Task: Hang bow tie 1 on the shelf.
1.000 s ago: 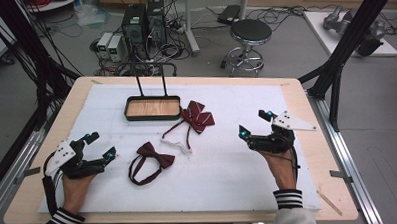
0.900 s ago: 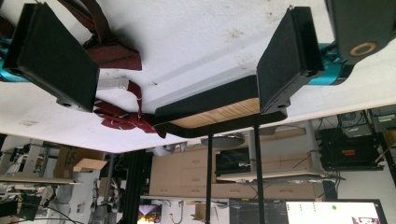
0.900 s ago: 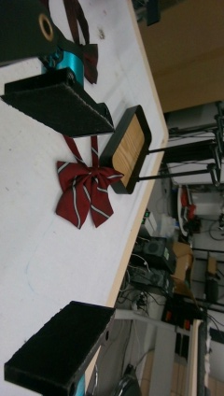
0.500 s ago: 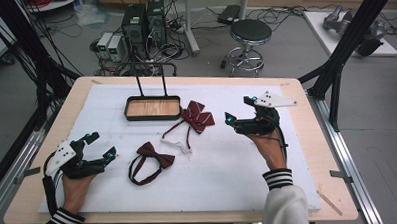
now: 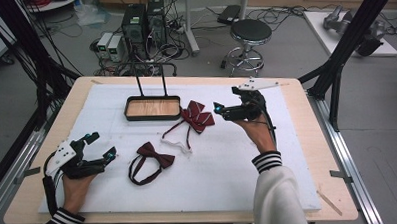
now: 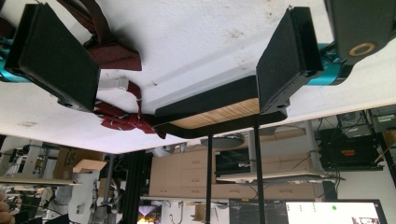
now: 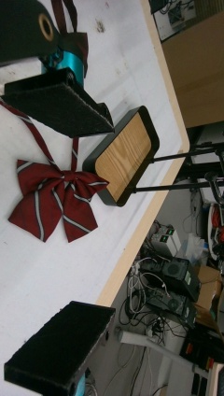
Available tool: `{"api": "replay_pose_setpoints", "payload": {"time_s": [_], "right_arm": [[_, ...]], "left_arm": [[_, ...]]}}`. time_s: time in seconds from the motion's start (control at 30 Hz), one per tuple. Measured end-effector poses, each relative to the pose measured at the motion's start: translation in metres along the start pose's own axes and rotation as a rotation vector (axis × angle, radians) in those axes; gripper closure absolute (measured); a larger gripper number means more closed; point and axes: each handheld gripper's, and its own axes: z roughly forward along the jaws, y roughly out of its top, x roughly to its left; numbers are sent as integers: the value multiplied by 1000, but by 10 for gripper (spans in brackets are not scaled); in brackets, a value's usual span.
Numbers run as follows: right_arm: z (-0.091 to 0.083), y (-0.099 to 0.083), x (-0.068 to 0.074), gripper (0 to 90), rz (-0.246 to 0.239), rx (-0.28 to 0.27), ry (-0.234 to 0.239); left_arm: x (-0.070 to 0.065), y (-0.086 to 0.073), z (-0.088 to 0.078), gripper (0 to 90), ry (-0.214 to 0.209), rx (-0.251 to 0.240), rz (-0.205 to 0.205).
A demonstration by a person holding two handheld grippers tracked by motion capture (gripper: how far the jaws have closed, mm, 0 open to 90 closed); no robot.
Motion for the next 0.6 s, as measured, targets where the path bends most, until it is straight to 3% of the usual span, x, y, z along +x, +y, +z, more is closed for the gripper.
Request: {"api": "replay_pose_setpoints", "payload": {"time_s": [0.17, 0.5, 0.6], "right_arm": [[12, 1, -2, 100, -16, 31, 8], [36, 5, -9, 100, -11, 81, 69], [42, 2, -13, 100, -9, 123, 72]], "left_arm": [[0, 0, 0, 140, 2, 0, -4], [0, 0, 0, 140, 3, 0, -4], [1, 0, 0, 140, 3, -2, -8]]}}
